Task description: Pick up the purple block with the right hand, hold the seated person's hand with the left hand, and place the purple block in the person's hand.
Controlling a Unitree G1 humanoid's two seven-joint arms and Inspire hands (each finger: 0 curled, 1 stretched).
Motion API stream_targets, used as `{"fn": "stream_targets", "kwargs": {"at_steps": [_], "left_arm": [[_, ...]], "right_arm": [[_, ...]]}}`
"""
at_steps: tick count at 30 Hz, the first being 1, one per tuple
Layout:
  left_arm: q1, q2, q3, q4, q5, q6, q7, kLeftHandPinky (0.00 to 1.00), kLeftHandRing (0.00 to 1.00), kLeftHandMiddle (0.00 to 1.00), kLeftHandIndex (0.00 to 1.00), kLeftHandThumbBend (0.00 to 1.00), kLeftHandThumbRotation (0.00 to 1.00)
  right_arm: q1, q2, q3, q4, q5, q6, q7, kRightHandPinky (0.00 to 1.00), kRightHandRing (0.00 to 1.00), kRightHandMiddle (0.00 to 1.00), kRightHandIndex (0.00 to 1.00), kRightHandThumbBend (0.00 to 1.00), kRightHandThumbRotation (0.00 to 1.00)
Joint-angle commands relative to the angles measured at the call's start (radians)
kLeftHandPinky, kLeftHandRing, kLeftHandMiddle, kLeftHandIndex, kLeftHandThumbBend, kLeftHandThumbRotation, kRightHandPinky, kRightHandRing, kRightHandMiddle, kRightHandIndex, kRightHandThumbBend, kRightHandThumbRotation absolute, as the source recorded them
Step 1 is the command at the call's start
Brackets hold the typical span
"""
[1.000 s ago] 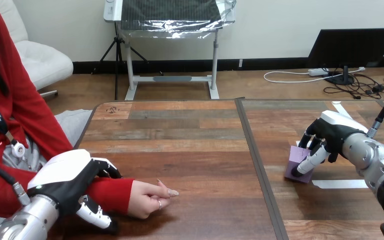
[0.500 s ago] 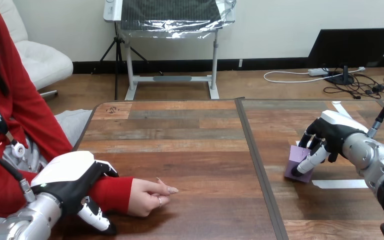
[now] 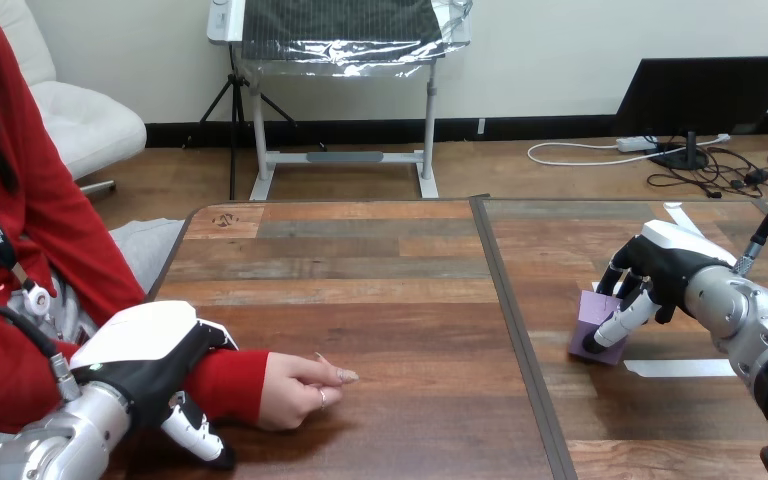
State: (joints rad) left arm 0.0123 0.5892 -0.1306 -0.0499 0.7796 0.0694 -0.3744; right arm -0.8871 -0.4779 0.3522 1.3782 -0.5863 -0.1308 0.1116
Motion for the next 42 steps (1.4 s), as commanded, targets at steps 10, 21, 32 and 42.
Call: {"fn": "stream_targets", "kwargs": {"at_steps": [10,21,32,42], "left_arm": [[-0.085,0.013,-0.019,0.009,-0.003,0.028,-0.016,0.41,0.49,0.53,0.55,0.89,0.0],[-0.082,0.0,-0.015,0.011,-0.034,0.046,-0.014,0.31,0.39,0.47,0.49,0.84,0.0],[-0.07,-0.005,0.009,0.013,-0.103,0.023,0.025,0.28,0.35,0.45,0.46,0.83,0.0],[-0.064,0.001,0.027,0.005,-0.142,0.004,0.067,0.29,0.35,0.44,0.44,0.83,0.0]], "right_arm": [[-0.042,0.004,-0.018,-0.029,0.021,-0.002,-0.027,0.45,0.49,0.53,0.52,0.78,0.0],[-0.038,0.001,-0.017,-0.032,0.021,-0.031,-0.029,0.45,0.49,0.53,0.52,0.79,0.0],[-0.037,0.001,-0.015,-0.032,0.019,-0.043,-0.033,0.48,0.52,0.54,0.52,0.79,0.0],[-0.039,0.005,-0.018,-0.033,0.022,-0.042,-0.033,0.47,0.5,0.53,0.51,0.8,0.0]]}}
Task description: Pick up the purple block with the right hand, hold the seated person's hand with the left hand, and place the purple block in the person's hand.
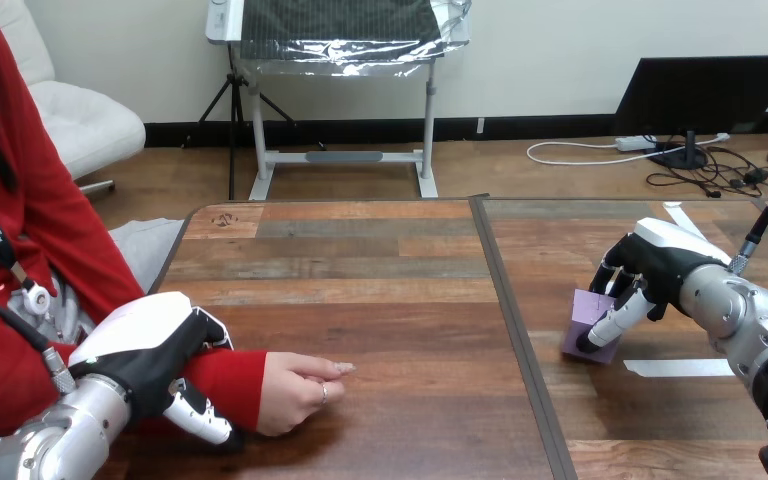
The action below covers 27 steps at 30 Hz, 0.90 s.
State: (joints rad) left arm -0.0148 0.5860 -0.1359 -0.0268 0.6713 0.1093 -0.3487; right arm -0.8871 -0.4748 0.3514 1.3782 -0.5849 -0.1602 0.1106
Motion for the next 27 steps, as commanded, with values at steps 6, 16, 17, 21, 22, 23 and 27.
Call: {"fn": "stream_targets", "kwargs": {"at_steps": [6,16,17,21,22,23,27], "left_arm": [[-0.034,0.009,0.049,-0.008,-0.064,-0.069,0.074,0.28,0.35,0.43,0.43,0.82,0.0],[-0.032,0.015,0.069,-0.028,-0.079,-0.064,0.088,0.28,0.35,0.43,0.43,0.79,0.0],[-0.032,0.014,0.072,-0.029,-0.082,-0.064,0.09,0.28,0.34,0.43,0.43,0.79,0.0],[-0.032,0.015,0.078,-0.036,-0.089,-0.068,0.097,0.28,0.34,0.43,0.43,0.78,0.0],[-0.033,0.015,0.081,-0.038,-0.093,-0.07,0.098,0.28,0.34,0.43,0.43,0.78,0.0],[-0.034,0.015,0.082,-0.039,-0.096,-0.072,0.098,0.27,0.34,0.43,0.43,0.78,0.0],[-0.037,0.016,0.089,-0.04,-0.105,-0.08,0.099,0.27,0.34,0.43,0.43,0.78,0.0]], "right_arm": [[-0.041,0.006,-0.016,-0.032,0.019,-0.003,-0.036,0.46,0.5,0.53,0.51,0.79,0.0],[-0.042,0.006,-0.01,-0.031,0.012,-0.01,-0.038,0.48,0.51,0.54,0.53,0.79,0.0],[-0.042,0.006,-0.011,-0.031,0.013,-0.012,-0.037,0.48,0.51,0.54,0.53,0.79,0.0],[-0.041,0.005,-0.013,-0.032,0.015,-0.021,-0.037,0.48,0.51,0.54,0.53,0.79,0.0],[-0.042,0.006,-0.016,-0.032,0.018,-0.021,-0.036,0.48,0.51,0.54,0.52,0.79,0.0],[-0.042,0.006,-0.018,-0.033,0.02,-0.02,-0.036,0.48,0.5,0.54,0.52,0.79,0.0],[-0.044,0.007,-0.017,-0.034,0.02,-0.02,-0.035,0.47,0.5,0.53,0.52,0.79,0.0]]}}
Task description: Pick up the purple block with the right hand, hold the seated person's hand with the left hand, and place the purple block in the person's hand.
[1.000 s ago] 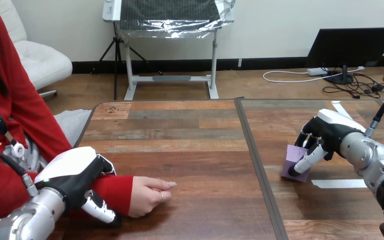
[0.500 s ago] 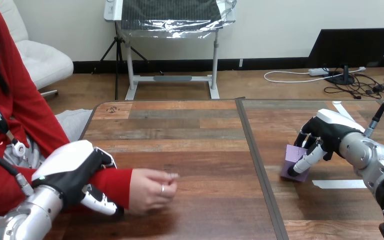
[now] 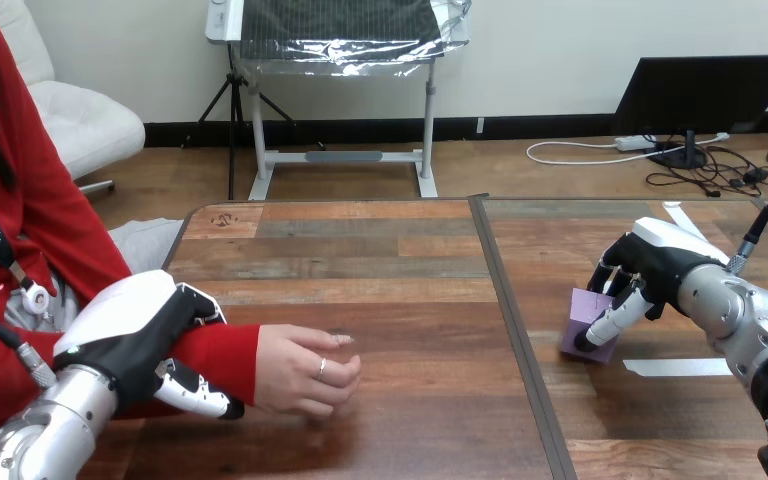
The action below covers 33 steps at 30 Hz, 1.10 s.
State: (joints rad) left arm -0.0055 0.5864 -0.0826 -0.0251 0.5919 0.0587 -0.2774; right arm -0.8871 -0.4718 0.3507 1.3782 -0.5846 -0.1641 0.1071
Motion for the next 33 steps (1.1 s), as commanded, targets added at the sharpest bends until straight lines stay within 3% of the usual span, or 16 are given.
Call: {"fn": "stream_targets", "kwargs": {"at_steps": [1,33], "left_arm": [[-0.047,0.015,0.038,-0.045,-0.028,-0.03,0.028,0.27,0.34,0.43,0.43,0.78,0.0],[-0.112,0.024,0.083,-0.119,-0.062,-0.015,0.017,0.25,0.32,0.41,0.42,0.78,0.0]], "right_arm": [[-0.045,0.005,-0.016,-0.035,0.02,-0.017,-0.032,0.46,0.5,0.53,0.52,0.79,0.0],[-0.067,0.018,-0.025,-0.043,0.043,-0.035,-0.034,0.47,0.5,0.54,0.53,0.79,0.0]]}}
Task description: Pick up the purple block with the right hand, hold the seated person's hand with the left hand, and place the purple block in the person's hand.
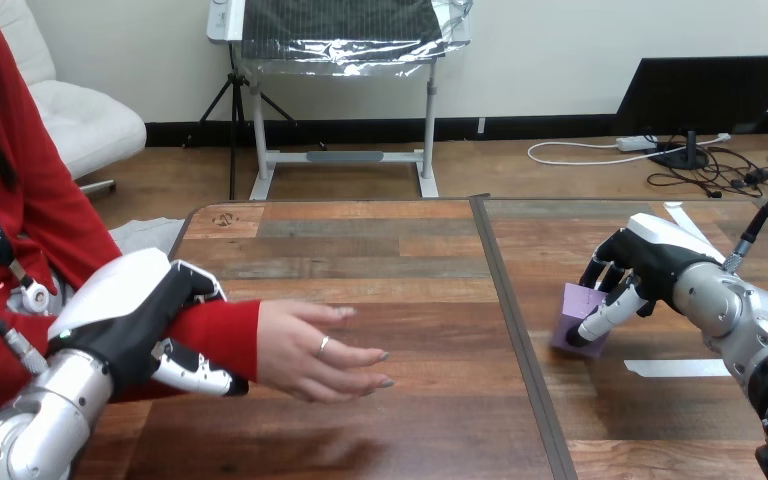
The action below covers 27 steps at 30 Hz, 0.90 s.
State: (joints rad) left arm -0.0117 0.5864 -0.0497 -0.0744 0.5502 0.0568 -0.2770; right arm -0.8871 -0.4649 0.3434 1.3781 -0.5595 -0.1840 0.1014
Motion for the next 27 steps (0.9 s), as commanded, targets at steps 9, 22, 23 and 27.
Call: {"fn": "stream_targets", "kwargs": {"at_steps": [9,22,23,27], "left_arm": [[-0.144,0.032,0.055,-0.057,-0.028,-0.03,0.025,0.25,0.32,0.42,0.41,0.78,0.0],[-0.203,0.017,0.045,-0.047,-0.034,0.005,0.013,0.24,0.31,0.41,0.42,0.77,0.0],[-0.206,0.016,0.043,-0.047,-0.034,0.007,0.013,0.24,0.31,0.41,0.42,0.77,0.0],[-0.22,0.013,0.039,-0.026,-0.039,-0.003,0.021,0.24,0.31,0.41,0.42,0.76,0.0]], "right_arm": [[-0.073,0.014,-0.017,-0.047,0.024,-0.029,-0.03,0.47,0.5,0.54,0.53,0.79,0.0],[-0.082,0.022,-0.022,-0.058,0.033,-0.051,-0.027,0.47,0.5,0.54,0.52,0.78,0.0],[-0.082,0.022,-0.023,-0.059,0.036,-0.054,-0.025,0.47,0.5,0.54,0.52,0.78,0.0],[-0.083,0.024,-0.027,-0.064,0.042,-0.068,-0.026,0.46,0.48,0.52,0.51,0.78,0.0]]}}
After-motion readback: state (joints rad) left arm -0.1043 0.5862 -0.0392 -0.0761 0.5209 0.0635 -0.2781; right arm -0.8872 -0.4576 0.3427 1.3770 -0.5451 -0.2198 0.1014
